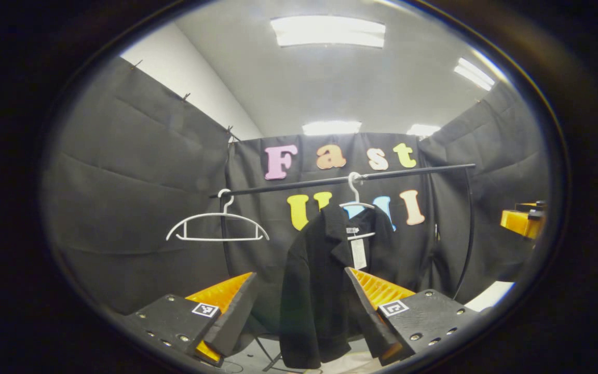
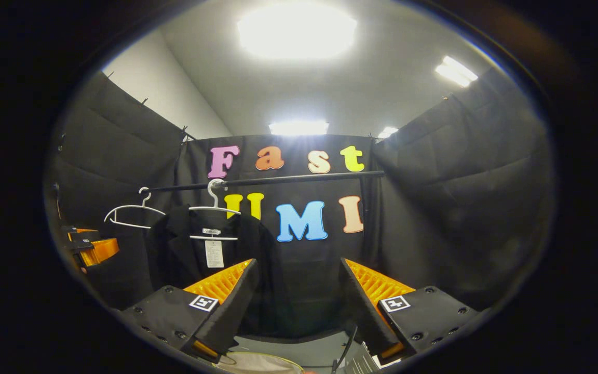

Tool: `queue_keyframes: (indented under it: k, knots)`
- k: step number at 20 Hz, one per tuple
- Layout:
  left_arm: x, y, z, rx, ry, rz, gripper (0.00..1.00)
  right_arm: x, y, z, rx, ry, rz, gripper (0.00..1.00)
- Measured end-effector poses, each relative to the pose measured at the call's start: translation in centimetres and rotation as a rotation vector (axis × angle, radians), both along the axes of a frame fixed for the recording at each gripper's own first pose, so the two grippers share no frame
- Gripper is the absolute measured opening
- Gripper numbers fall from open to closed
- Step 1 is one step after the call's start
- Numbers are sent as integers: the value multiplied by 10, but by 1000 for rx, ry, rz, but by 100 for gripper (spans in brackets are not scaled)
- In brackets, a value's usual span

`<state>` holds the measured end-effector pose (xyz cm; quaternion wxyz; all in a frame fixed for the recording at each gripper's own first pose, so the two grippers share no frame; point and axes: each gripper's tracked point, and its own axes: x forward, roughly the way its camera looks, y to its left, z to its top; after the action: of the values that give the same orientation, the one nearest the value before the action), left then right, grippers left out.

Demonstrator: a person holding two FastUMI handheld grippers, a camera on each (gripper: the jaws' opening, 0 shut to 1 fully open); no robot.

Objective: Grasp the clothes on the hanger with both hands and then place them into the laundry hamper below.

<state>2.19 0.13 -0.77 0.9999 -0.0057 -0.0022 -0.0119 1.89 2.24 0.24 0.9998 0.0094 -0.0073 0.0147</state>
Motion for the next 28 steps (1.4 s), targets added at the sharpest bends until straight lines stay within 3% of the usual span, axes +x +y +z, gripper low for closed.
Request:
queue_keyframes:
  k: [12, 28]
  knots:
    - [55, -23, 2, -26, -38, -82, 96, 66, 42, 15, 45, -62, 55, 96]
    - [169, -123, -18, 8, 4, 104, 95, 242, 80, -34, 95, 6, 365, 96]
